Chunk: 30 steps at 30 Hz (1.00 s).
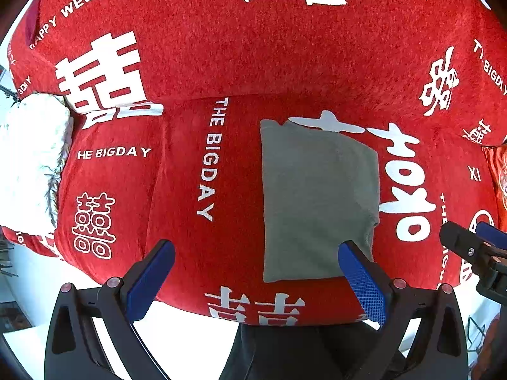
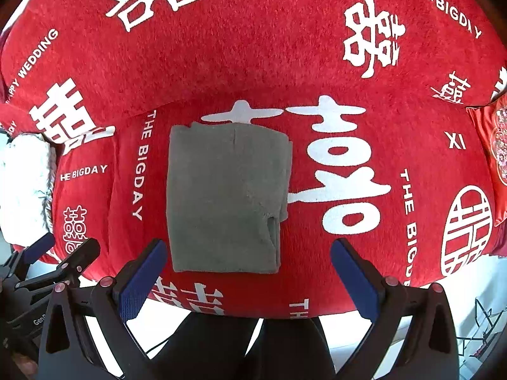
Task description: Fold small clothes
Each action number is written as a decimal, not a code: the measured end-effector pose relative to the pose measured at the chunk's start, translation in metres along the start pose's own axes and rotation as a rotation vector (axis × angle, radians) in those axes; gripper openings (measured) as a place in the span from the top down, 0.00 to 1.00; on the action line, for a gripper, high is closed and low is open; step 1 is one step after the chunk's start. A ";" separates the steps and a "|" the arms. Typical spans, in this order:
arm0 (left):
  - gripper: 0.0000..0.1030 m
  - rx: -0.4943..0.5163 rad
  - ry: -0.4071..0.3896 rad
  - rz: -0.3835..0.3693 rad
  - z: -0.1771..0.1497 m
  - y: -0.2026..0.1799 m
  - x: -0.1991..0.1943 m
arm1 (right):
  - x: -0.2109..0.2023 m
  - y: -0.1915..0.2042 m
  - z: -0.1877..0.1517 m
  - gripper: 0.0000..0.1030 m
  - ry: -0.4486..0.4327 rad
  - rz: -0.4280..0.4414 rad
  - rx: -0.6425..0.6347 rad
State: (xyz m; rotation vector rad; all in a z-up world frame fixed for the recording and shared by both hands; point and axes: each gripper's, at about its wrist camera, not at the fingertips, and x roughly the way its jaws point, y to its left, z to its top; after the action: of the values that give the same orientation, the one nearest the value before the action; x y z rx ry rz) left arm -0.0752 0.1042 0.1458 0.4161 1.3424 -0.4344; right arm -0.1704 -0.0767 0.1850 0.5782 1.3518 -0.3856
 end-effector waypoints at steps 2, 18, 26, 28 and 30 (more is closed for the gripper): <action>0.00 0.005 0.000 0.001 0.000 -0.001 0.000 | 0.000 -0.001 0.000 0.00 0.001 0.000 0.006; 0.00 0.007 0.003 0.001 -0.001 -0.003 -0.001 | -0.002 0.000 -0.004 0.00 0.003 0.003 0.003; 0.00 0.004 0.004 0.002 -0.001 -0.003 -0.001 | -0.002 0.001 -0.003 0.00 0.002 0.001 0.000; 0.00 0.005 0.005 0.000 -0.001 -0.002 0.000 | -0.002 0.001 -0.003 0.00 0.001 0.001 0.000; 0.00 0.004 0.007 0.000 -0.001 -0.001 0.000 | -0.002 0.001 -0.004 0.00 0.002 0.001 0.001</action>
State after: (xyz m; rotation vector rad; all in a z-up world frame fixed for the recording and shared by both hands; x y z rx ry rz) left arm -0.0762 0.1039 0.1456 0.4216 1.3479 -0.4362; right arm -0.1732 -0.0736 0.1869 0.5801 1.3531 -0.3853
